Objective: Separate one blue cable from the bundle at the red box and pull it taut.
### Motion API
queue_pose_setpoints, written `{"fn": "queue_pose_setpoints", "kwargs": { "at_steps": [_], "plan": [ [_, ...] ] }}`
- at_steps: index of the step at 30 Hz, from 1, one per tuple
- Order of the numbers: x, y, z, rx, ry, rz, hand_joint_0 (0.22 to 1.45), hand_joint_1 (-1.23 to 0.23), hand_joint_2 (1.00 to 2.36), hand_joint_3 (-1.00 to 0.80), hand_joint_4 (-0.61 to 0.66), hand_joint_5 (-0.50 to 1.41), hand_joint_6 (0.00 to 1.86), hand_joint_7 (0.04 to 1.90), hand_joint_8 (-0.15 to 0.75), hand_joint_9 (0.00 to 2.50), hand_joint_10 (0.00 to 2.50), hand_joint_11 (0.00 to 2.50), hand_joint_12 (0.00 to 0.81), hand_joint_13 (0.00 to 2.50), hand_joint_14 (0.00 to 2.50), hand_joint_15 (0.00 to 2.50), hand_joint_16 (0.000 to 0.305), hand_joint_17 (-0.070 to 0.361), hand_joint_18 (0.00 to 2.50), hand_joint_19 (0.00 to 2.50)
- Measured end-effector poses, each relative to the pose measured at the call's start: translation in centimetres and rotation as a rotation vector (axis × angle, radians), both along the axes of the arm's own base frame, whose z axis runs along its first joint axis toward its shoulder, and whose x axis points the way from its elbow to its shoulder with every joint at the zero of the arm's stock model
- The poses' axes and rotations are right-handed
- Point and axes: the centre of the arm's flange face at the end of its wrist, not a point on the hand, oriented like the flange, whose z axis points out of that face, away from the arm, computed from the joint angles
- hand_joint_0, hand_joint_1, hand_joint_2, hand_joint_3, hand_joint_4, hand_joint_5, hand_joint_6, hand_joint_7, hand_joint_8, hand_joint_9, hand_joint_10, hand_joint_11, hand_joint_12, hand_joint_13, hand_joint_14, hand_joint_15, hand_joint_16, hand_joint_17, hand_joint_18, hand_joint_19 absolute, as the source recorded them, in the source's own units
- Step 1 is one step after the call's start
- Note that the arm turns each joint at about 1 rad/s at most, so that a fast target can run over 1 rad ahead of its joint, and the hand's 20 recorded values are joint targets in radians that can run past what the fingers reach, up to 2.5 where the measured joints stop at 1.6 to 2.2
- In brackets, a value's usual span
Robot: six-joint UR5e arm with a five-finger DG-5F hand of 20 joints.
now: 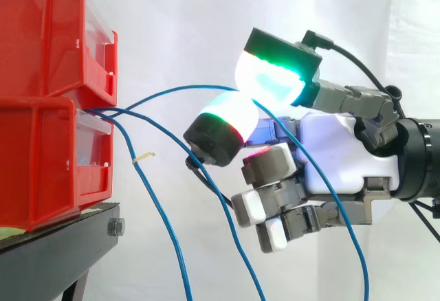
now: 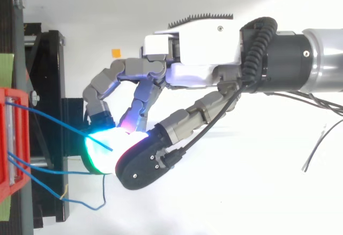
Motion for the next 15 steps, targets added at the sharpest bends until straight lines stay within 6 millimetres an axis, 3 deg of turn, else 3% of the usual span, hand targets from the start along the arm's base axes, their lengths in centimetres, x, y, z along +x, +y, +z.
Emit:
{"fn": "queue_pose_setpoints", "kwargs": {
  "at_steps": [6,15],
  "plan": [
    [-0.15,0.26,-0.4,0.039,0.008,0.001,0.66,-0.79,1.02,-0.11,0.0,-0.18,0.87,1.23,0.441,1.04,0.01,0.32,0.308,0.95,0.02,0.46,0.039,0.088,0.82,0.55],
    [0.14,0.52,-0.18,0.144,-0.011,-0.003,0.66,-0.79,1.02,-0.12,0.01,-0.18,0.87,1.24,0.47,1.04,0.01,0.18,0.317,0.96,0.02,0.46,0.039,0.088,0.82,0.53]
  ]
}}
